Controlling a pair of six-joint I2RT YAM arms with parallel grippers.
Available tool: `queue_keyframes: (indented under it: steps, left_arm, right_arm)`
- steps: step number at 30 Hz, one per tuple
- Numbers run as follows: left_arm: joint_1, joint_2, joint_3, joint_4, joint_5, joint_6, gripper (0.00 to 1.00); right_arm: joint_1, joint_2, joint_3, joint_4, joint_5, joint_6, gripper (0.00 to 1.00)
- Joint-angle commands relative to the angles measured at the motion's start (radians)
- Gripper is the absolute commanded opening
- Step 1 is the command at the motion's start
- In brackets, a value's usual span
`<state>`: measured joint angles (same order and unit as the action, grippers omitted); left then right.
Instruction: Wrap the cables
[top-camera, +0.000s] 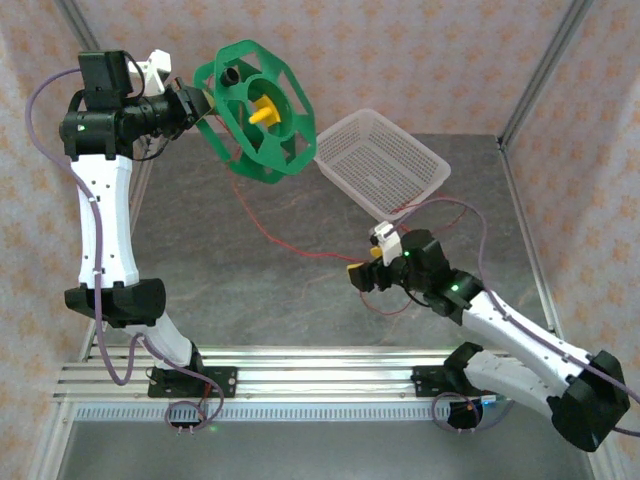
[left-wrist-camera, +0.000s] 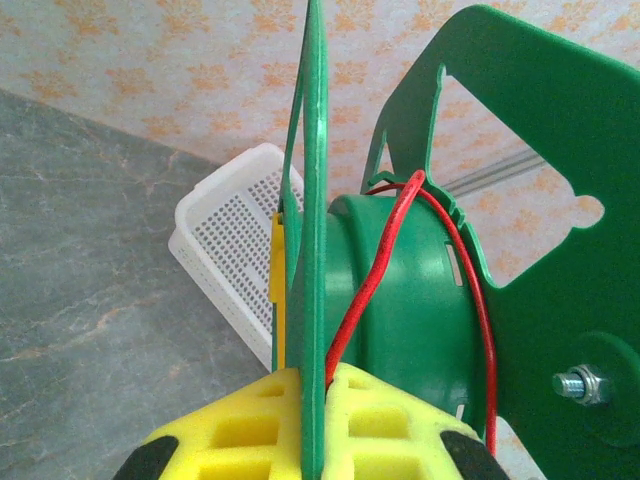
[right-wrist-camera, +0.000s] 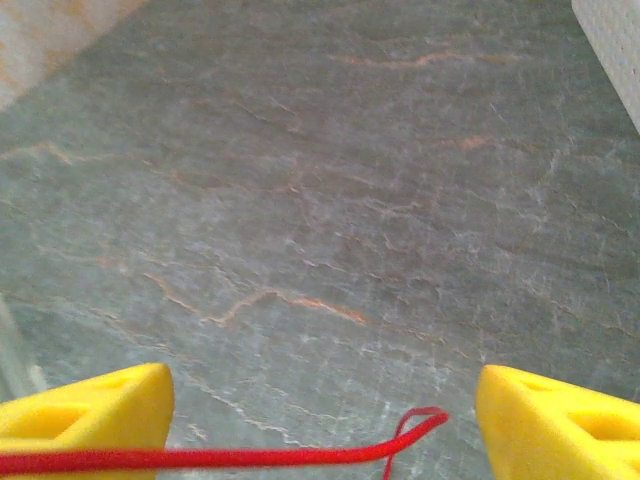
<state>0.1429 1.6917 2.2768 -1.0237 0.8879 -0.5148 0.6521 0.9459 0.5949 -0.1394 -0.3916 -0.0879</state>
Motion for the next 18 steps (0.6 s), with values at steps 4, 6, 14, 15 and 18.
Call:
queue_keyframes:
  steps: [4, 6, 14, 15, 18]
  left_arm:
    - [0.015, 0.001, 0.041, 0.059, 0.085, -0.010, 0.00]
    - [0.016, 0.000, 0.039, 0.069, 0.095, -0.018, 0.00]
    - [0.026, -0.012, 0.022, 0.108, 0.131, -0.060, 0.00]
    - [0.026, -0.017, 0.015, 0.119, 0.141, -0.065, 0.00]
    - [0.031, -0.043, -0.012, 0.154, 0.168, -0.082, 0.00]
  right_arm:
    - [0.006, 0.050, -0.075, 0.259, 0.055, -0.029, 0.69]
    - [0.006, 0.065, -0.083, 0.294, 0.042, -0.023, 0.62]
    - [0.000, 0.072, -0.044, 0.160, 0.160, 0.027, 0.00]
    - [-0.003, 0.078, -0.014, 0.113, 0.206, 0.056, 0.00]
    - [-0.025, 0.118, 0.084, -0.058, 0.292, 0.140, 0.00]
